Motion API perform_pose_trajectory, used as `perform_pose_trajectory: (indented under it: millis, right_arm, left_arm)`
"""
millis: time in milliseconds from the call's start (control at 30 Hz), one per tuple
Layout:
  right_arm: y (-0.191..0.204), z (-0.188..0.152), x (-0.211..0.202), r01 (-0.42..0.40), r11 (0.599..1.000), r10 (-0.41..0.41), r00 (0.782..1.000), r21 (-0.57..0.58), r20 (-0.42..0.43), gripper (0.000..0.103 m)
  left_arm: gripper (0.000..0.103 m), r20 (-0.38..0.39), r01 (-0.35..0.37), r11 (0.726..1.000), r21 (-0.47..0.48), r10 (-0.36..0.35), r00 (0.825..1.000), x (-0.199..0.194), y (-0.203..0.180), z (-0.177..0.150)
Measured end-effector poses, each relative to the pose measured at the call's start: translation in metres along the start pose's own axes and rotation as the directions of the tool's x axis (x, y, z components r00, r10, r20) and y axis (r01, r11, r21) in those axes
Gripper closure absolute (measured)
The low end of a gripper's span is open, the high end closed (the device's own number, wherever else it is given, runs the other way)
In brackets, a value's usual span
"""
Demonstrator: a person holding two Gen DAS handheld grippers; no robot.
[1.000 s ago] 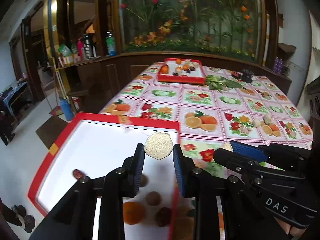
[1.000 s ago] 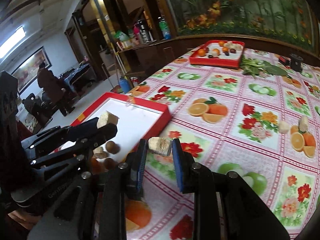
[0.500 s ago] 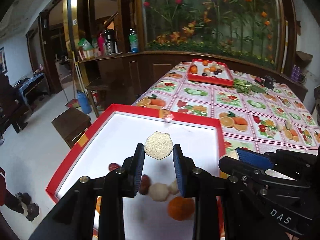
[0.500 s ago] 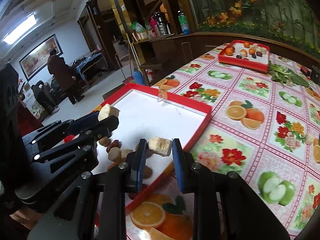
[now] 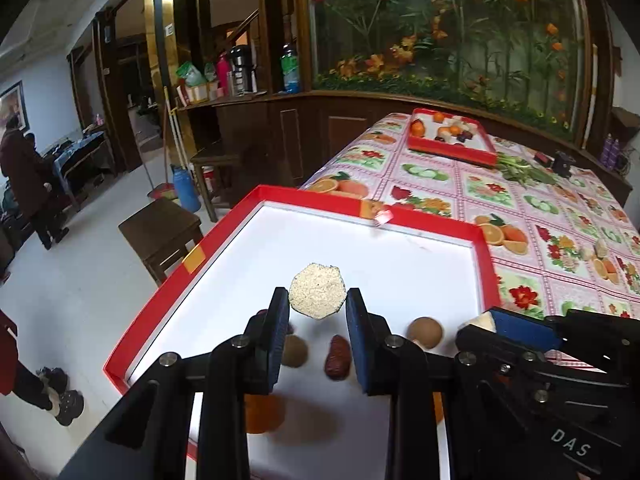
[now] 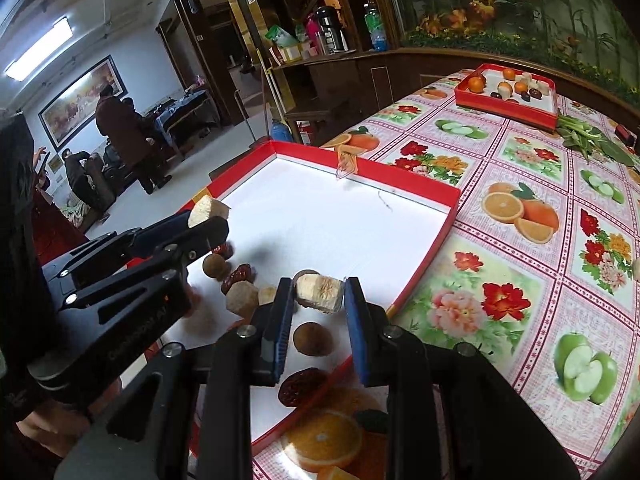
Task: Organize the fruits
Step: 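Carry both beige pieces into the white tray and open both grippers, then move both grippers back over the cloth toward the last beige pieces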
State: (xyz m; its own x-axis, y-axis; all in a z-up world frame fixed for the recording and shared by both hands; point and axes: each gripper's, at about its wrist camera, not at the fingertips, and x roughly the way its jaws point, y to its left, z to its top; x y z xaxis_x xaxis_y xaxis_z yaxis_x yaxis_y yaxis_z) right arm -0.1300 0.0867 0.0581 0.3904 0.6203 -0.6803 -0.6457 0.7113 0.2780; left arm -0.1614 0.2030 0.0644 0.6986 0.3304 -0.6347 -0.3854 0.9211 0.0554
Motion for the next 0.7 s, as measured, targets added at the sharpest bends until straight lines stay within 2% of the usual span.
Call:
perform_pose_trajectory:
  millis: [167, 333, 400, 467, 700]
  right_arm:
    - [0.002, -0.001, 0.004, -0.010, 1.000, 0.010, 1.000, 0.010, -0.011, 0.075]
    - [0.002, -0.001, 0.006, -0.031, 0.999, 0.031, 0.999, 0.019, -0.024, 0.074]
    - [0.002, -0.001, 0.006, -0.040, 0.999, 0.041, 0.999, 0.026, -0.022, 0.071]
    - [-0.001, -0.001, 0.003, -0.050, 0.998, 0.051, 0.999, 0.037, -0.014, 0.061]
    - [-0.024, 0.000, -0.010, -0.042, 0.995, 0.040, 0.999, 0.086, 0.025, 0.060]
  left_arm:
    - [0.074, -0.023, -0.023, 1.000, -0.015, 0.022, 0.999, 0.005, 0.007, -0.004]
    - [0.063, -0.030, -0.037, 0.999, -0.023, 0.036, 0.999, 0.005, 0.007, -0.004]
    - [0.062, -0.025, -0.039, 0.999, -0.019, 0.038, 0.999, 0.004, 0.005, -0.003]
    - [0.061, -0.024, -0.038, 0.999, -0.008, 0.038, 0.999, 0.002, 0.001, -0.002]
    - [0.057, -0.027, -0.013, 0.999, 0.036, 0.014, 1.000, -0.002, -0.024, -0.001]
